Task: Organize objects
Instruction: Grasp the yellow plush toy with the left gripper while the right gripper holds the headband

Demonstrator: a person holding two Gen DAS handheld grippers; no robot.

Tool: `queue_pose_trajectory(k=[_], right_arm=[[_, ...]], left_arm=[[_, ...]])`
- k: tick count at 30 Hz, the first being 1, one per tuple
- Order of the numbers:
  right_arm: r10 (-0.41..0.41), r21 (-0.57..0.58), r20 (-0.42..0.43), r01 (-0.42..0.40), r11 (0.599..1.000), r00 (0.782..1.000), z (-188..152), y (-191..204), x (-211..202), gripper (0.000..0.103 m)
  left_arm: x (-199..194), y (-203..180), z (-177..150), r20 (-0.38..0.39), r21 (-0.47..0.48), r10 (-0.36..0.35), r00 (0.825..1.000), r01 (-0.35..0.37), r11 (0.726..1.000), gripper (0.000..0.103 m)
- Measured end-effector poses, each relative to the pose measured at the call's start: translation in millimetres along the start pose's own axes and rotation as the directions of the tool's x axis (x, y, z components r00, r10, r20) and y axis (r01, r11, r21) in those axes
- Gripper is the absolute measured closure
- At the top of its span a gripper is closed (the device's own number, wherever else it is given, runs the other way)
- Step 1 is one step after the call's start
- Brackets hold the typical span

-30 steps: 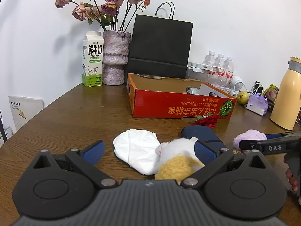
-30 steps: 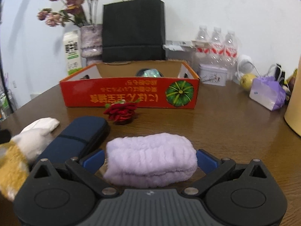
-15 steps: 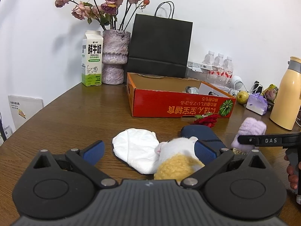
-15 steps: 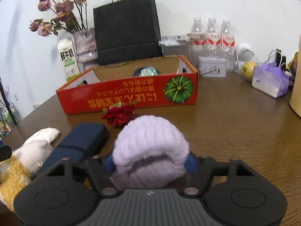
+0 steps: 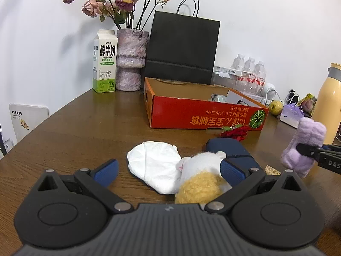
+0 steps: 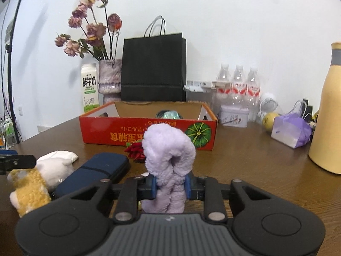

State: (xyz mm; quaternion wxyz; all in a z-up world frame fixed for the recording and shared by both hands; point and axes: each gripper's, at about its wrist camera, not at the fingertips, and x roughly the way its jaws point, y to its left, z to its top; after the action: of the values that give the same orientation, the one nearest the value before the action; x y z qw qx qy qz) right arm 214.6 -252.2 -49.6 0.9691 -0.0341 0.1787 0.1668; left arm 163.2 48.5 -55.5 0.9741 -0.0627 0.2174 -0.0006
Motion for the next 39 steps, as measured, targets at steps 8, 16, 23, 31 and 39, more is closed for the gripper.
queue_pose_trajectory(k=[8,16,23,31,39], right_arm=[[0.008,-0.032,0.04,-0.007,0.999,0.999,-1,5,-8,0.08],[0.03,-0.018,0.068,-0.029,0.999,0.997,0,2,-13,0.08],[0.05,-0.011,0.096,-0.049,0.999,0.994,1,0,-20,0.08],[0.055,-0.004,0.104,-0.055,0.998,0.993,0,-4,-26,0.08],[0.067,-0.014,0.108,-0.066,0.998,0.992,-2,-2,-28,0.08]], left_arm=[[-1,-1,1,-0.016,-0.005,-0.007,1.0,0.007,1.0,0.0],[-4,-24,4,-0.094,0.032,-0.048,0.994,0.051,0.998,0.0],[-13,-45,1,-0.14,0.134,-0.097,0.985,0.116,0.984,0.0],[-9,-56,-4,-0.173,0.184,-0.102,0.98,0.134,0.974,0.0],[0,-66,-16,-0.18,0.252,-0.055,0.982,0.1,0.963,0.0]])
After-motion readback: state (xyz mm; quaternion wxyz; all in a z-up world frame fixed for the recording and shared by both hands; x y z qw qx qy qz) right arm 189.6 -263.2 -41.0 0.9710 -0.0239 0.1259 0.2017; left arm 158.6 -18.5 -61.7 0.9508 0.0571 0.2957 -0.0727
